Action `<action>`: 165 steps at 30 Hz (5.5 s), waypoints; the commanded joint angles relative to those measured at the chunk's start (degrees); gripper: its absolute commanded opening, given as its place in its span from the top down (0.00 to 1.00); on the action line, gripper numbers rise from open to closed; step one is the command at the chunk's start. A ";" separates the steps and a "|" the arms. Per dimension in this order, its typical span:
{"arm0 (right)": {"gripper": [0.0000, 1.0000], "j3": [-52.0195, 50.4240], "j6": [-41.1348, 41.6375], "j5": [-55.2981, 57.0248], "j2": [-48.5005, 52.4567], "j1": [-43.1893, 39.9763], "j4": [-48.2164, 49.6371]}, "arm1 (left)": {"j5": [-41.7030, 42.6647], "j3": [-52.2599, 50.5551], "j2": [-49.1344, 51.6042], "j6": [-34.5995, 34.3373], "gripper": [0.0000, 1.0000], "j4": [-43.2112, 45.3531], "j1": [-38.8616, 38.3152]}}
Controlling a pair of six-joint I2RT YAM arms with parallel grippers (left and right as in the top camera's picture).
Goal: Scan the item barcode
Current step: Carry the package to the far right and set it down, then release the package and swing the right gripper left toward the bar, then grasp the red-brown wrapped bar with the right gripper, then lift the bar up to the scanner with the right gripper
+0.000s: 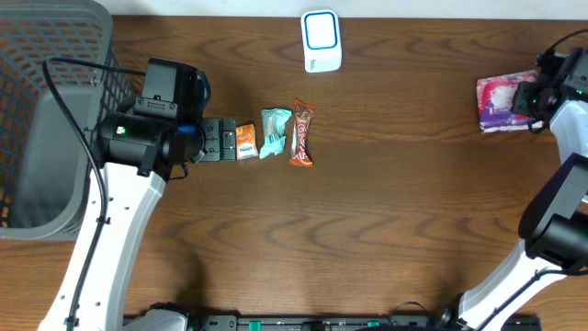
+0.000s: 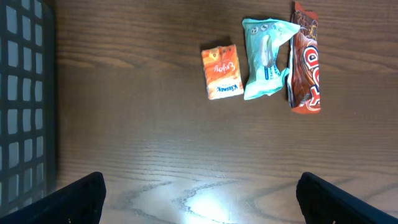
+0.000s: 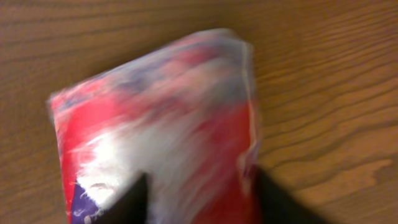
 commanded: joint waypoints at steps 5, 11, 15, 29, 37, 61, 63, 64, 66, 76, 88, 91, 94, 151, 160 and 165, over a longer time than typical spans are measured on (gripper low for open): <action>0.01 0.50 -0.72 -2.58 -4.46 1.03 -0.87 | -0.50 -0.11 -0.26 -0.11 0.02 -0.24 -0.07; 0.01 0.50 0.79 -5.62 -16.57 4.00 -1.36 | -0.48 -0.11 -0.26 -0.11 0.02 -0.24 -0.07; 0.01 0.50 5.11 -15.26 -22.75 6.12 -2.82 | -0.50 -0.11 -0.26 -0.11 0.02 -0.24 -0.07; 0.01 0.46 13.29 -35.10 -25.57 20.24 -20.90 | -0.50 -0.11 -0.26 -0.11 0.02 -0.24 -0.07; 0.49 0.33 10.82 -26.23 -23.08 29.44 -25.79 | -0.50 -0.11 -0.26 -0.11 0.02 -0.24 -0.07; 0.44 0.33 28.85 -26.10 -0.02 46.14 -18.84 | -0.50 -0.11 -0.26 -0.11 0.02 -0.24 -0.07; 0.43 0.33 28.85 -26.08 0.17 46.82 -18.40 | -0.50 -0.11 -0.26 -0.11 0.02 -0.24 -0.07; 0.43 0.33 28.85 -26.08 0.17 47.15 -18.08 | -0.50 -0.11 -0.26 -0.11 0.02 -0.24 -0.07; 0.42 0.33 28.87 -25.81 0.17 47.89 -16.90 | -0.50 -0.11 -0.26 -0.11 0.02 -0.24 -0.07; 0.31 0.33 36.33 -15.19 0.92 50.56 -15.63 | -0.50 -0.11 -0.26 -0.11 0.02 -0.24 -0.07; 0.31 0.33 36.54 -10.67 4.26 52.61 -14.95 | -0.50 -0.11 -0.26 -0.11 0.02 -0.24 -0.07; 0.31 0.33 36.54 -10.64 4.52 52.61 -14.88 | -0.50 -0.11 -0.26 -0.11 0.02 -0.24 -0.07; 0.31 0.33 36.54 -10.67 4.55 52.61 -14.58 | -0.50 -0.11 -0.26 -0.11 0.02 -0.24 -0.07; 0.99 0.44 24.24 10.80 -9.94 53.48 -5.20 | -0.50 -0.11 -0.26 -0.11 0.02 -0.24 -0.07; 0.99 0.44 22.12 10.97 -2.36 52.83 3.76 | -0.50 -0.11 -0.26 -0.11 0.02 -0.24 -0.07; 0.99 0.44 20.26 9.07 -0.35 51.67 8.46 | -0.50 -0.11 -0.26 -0.11 0.02 -0.24 -0.07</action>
